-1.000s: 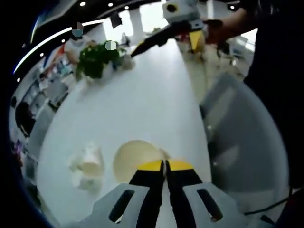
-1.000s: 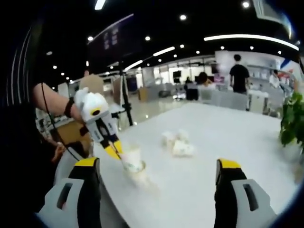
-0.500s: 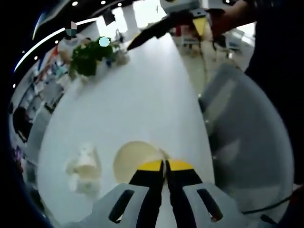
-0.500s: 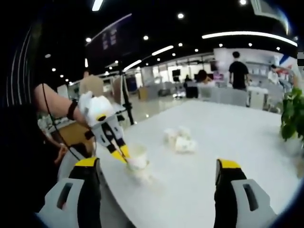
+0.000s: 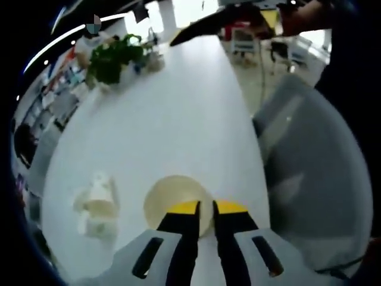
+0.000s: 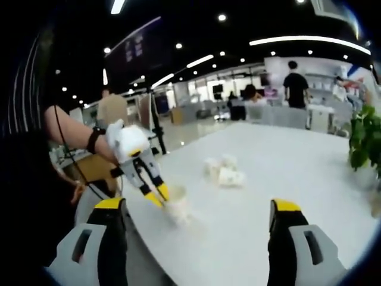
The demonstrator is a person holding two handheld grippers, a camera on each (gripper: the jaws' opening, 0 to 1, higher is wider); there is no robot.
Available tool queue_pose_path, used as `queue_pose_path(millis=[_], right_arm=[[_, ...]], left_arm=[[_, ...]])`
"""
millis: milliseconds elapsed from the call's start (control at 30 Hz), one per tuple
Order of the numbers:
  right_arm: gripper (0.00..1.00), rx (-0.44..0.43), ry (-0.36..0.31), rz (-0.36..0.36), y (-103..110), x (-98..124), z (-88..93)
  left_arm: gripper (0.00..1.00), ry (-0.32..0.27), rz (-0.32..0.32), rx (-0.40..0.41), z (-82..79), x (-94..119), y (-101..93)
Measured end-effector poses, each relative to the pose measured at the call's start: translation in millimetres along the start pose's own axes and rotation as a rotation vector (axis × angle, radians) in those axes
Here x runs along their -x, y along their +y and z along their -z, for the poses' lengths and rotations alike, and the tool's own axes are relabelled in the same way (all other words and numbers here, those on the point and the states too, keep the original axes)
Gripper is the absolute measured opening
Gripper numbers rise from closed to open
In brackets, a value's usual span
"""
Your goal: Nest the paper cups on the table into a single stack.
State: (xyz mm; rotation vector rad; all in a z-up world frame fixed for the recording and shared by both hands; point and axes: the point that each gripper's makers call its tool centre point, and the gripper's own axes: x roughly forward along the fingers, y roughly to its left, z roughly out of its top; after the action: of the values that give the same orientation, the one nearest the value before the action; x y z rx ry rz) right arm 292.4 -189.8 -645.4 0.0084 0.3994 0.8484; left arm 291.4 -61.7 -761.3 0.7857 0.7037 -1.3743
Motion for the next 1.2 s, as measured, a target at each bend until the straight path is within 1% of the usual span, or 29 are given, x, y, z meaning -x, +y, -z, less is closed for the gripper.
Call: queue_pose_path(millis=[100, 200, 400, 467, 533, 600, 800, 900, 1000, 1033, 1067, 1133, 1167, 1200], right_arm=[[0.98, 0.0, 0.003, -0.002, 1, 0, 0.1], [0.98, -0.003, 0.005, -0.002, 1, 0, 0.3], [0.97, -0.006, 0.003, -0.004, 4, -2, -0.6], [0.97, -0.003, 0.006, -0.008, 5, -4, -1.5], [0.97, 0.004, 0.009, -0.007, 7, -6, -3.4], [0.97, 0.001, 0.009, -0.009, 7, -6, -4.6], [0.97, -0.013, 0.012, -0.001, 4, -9, -2.8], [0.97, -0.017, 0.008, -0.001, 6, -10, -4.3], [0.97, -0.018, 0.013, -0.003, 8, -12, -3.6], [0.97, -0.016, 0.012, -0.003, 8, -12, -3.6], [0.97, -0.016, 0.01, -0.005, 8, -12, -3.8], [0.97, -0.018, 0.014, -0.006, 9, -12, -2.2], [0.97, -0.018, 0.015, -0.005, 8, -12, -1.9], [0.97, -0.022, 0.015, -0.006, 9, -12, -1.4]], left_arm=[[0.15, 0.01, 0.003, 0.024, 5.0, -2, 0.6], [0.17, 0.019, 0.01, 0.031, 8.9, -2, -1.0], [0.16, -0.005, -0.002, 0.044, 6.1, 4, 0.7], [0.14, -0.015, -0.004, 0.059, 9.0, 3, 2.8], [0.15, 0.017, 0.005, 0.078, 15.7, 1, 0.4], [0.13, 0.002, 0.004, 0.048, 14.7, 4, 2.5], [0.13, -0.017, -0.003, 0.072, 14.3, 8, 4.6], [0.14, -0.043, -0.021, 0.091, 12.8, 12, 7.6], [0.16, -0.081, -0.045, 0.136, 11.7, 18, 12.9], [0.16, -0.11, -0.051, 0.159, 7.8, 21, 13.6], [0.17, -0.121, -0.052, 0.166, 6.5, 22, 14.0], [0.19, -0.192, -0.078, 0.203, -3.1, 30, 19.4], [0.19, -0.213, -0.085, 0.21, -5.3, 32, 20.8], [0.2, -0.238, -0.093, 0.237, -7.2, 35, 23.4]])
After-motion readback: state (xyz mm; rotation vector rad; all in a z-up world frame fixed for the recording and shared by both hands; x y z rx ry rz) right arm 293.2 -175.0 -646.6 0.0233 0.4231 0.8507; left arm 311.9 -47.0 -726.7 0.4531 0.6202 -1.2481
